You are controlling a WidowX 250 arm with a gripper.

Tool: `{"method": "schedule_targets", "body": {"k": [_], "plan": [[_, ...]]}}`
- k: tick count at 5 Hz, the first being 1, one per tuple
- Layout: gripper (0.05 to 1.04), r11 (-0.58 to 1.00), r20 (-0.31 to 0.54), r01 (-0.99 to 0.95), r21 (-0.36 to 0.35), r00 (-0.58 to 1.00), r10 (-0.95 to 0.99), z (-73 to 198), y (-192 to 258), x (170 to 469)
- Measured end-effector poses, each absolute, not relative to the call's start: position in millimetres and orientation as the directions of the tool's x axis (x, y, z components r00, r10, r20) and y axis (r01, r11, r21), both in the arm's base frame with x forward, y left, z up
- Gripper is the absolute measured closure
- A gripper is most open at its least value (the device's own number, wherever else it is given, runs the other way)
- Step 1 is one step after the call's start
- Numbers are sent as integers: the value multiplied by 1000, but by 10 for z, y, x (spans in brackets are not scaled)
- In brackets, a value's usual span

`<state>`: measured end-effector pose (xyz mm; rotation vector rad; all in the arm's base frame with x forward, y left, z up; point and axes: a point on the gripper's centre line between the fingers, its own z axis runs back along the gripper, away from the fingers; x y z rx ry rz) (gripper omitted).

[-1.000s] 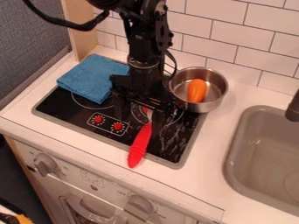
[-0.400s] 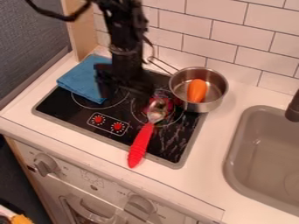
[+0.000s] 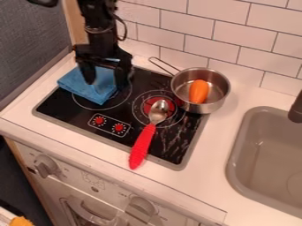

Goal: Move the blue towel in to the stove going to down

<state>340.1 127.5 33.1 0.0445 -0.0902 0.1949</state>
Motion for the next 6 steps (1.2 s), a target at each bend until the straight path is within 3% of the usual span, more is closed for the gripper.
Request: {"method": "schedule_targets", "body": {"k": [3,5,6], "plan": [[82,987,57,-158,40,986,155,127,1486,3683],[83,984,34,-174,40,984,173,52,1413,3439],[83,976,23,-217,20,976,217,58,1363,3030]]}}
